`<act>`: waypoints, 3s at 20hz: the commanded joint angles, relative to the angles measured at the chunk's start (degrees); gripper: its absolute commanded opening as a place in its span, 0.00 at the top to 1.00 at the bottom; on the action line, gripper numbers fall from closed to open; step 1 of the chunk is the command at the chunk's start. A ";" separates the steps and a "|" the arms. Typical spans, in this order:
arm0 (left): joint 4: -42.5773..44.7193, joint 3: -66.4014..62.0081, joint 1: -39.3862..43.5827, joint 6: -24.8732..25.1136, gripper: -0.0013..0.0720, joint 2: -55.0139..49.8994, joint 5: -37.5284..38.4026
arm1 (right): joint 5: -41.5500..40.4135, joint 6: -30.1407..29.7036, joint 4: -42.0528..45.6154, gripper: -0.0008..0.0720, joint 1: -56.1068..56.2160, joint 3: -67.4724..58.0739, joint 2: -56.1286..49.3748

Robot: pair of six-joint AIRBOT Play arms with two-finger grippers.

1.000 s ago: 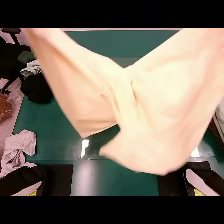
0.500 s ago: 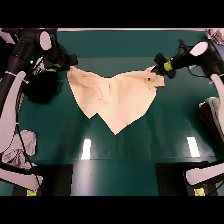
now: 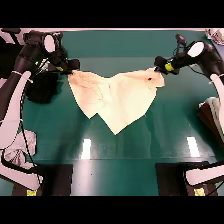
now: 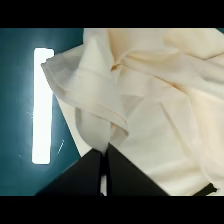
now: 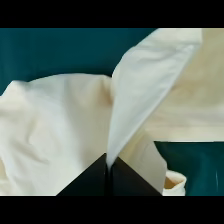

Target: Fold the shirts.

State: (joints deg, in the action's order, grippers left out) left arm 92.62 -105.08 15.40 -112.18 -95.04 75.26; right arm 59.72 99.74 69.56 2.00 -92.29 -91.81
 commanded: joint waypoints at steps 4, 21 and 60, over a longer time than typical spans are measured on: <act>-0.44 -0.04 -0.09 0.17 0.95 -0.13 -1.09 | -9.01 -5.33 0.96 0.62 -4.17 -0.17 2.16; -5.90 -3.85 0.04 14.71 0.26 0.00 12.83 | 14.40 -14.38 -9.03 0.16 -8.68 12.74 13.35; -14.88 44.52 -2.21 17.99 0.13 18.29 -17.64 | -17.09 -23.12 -48.78 0.16 19.10 61.86 27.45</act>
State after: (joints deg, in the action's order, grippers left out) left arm 71.50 -59.20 14.68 -92.29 -77.54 57.82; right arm 45.10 76.73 22.79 17.21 -28.08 -61.17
